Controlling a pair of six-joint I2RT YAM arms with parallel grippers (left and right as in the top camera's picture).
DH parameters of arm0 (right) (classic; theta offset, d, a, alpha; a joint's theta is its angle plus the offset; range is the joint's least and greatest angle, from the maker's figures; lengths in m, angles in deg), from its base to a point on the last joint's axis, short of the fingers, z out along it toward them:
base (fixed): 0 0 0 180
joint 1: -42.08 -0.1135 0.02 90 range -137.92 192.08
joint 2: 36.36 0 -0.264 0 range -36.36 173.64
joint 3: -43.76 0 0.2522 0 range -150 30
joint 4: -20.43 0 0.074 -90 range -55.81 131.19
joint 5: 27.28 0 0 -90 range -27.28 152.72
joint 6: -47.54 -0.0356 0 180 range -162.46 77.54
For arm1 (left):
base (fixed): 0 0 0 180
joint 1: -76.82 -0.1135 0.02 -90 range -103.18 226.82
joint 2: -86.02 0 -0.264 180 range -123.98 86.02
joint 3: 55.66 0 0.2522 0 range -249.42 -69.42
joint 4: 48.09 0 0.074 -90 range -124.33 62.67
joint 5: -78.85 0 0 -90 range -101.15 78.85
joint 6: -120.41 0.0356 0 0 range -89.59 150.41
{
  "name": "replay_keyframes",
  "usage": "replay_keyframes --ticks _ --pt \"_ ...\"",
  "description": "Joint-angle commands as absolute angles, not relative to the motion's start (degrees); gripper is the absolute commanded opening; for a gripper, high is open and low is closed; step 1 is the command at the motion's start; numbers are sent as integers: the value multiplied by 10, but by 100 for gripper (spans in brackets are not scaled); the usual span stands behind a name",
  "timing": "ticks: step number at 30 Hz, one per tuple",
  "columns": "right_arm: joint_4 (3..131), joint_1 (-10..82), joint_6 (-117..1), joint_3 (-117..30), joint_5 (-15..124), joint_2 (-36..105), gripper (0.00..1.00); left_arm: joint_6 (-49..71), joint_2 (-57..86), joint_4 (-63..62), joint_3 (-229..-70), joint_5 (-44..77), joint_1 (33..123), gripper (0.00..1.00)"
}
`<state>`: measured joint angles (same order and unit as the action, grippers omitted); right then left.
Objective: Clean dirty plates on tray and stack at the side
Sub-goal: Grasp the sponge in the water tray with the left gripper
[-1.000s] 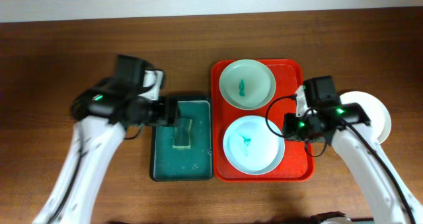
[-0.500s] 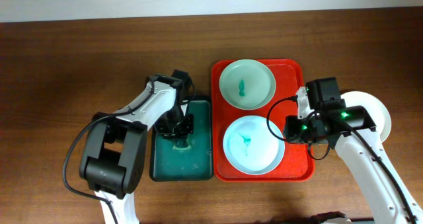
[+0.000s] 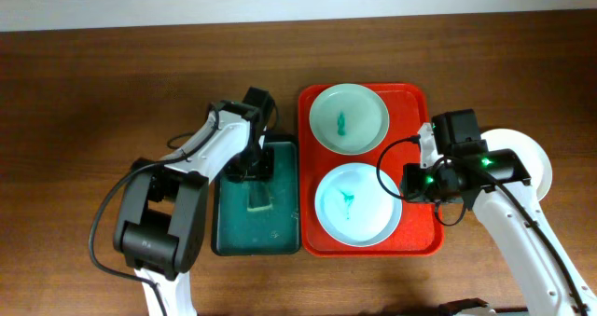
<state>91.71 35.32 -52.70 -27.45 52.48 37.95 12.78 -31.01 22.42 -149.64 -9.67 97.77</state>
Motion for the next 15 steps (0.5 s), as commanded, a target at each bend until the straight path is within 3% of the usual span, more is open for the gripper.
replay_keyframes --ticks 1,6,8,10,13,15 --pt "919 350 -521 -281 524 383 32 132 -303 198 -1448 -120 982 0" --pt "920 350 -521 -281 524 383 32 133 -260 231 -1484 -120 981 3" --pt "925 350 -521 -281 524 383 32 133 -227 261 -1501 -120 981 54" --pt "925 350 -521 -281 524 383 32 133 -207 284 -1502 -120 981 73" --pt "925 350 -521 -281 524 383 32 133 -201 329 -1498 -104 981 74" --pt "925 350 -521 -281 524 383 32 116 -201 338 -1475 -99 982 62"
